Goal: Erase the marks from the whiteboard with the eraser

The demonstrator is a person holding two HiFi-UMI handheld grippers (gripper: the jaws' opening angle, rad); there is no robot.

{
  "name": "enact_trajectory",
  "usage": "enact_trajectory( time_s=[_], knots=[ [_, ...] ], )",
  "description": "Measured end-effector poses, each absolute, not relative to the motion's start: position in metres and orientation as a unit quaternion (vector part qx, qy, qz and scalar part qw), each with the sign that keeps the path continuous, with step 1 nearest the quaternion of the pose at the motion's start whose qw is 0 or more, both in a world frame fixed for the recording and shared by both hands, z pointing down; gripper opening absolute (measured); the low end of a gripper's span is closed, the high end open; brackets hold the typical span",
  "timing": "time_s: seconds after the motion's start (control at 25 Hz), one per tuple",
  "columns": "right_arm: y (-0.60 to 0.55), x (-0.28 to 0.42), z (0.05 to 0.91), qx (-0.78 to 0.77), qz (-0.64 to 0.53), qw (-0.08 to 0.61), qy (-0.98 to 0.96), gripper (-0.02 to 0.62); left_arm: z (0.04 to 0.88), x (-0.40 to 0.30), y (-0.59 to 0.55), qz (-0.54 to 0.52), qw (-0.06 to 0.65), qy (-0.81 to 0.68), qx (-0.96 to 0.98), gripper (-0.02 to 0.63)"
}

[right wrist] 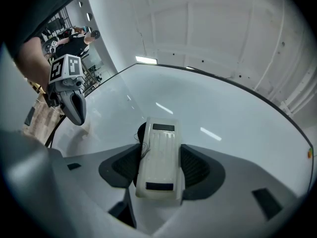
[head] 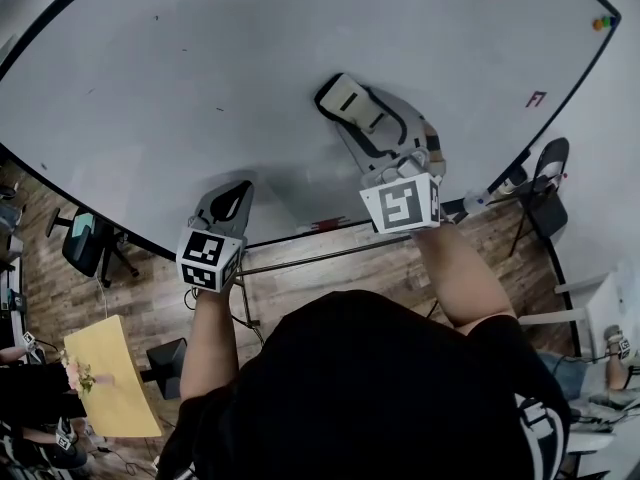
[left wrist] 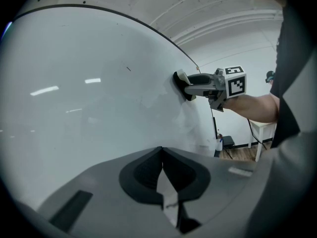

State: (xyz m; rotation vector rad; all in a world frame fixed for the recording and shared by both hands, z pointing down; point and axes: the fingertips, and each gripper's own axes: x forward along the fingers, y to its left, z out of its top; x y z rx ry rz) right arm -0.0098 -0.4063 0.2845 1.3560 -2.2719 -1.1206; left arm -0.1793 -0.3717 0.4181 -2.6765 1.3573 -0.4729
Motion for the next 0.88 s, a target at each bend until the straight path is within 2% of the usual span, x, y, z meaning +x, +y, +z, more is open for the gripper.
enact_trajectory(
  time_s=[0.4, 0.88],
  knots=[
    [-0.415, 0.042, 0.261, 0.493, -0.380, 0.101, -0.776, 0.244, 0.417, -0.157, -0.369, -0.155, 0.053, 0.432, -0.887, 0.011],
    [-0.427, 0.107, 0.247, 0.532, -0.321, 0.048, -0.782, 0.244, 0.421, -0.141, -0.372, -0.159, 0.050, 0.418, -0.893, 0.011]
  ],
)
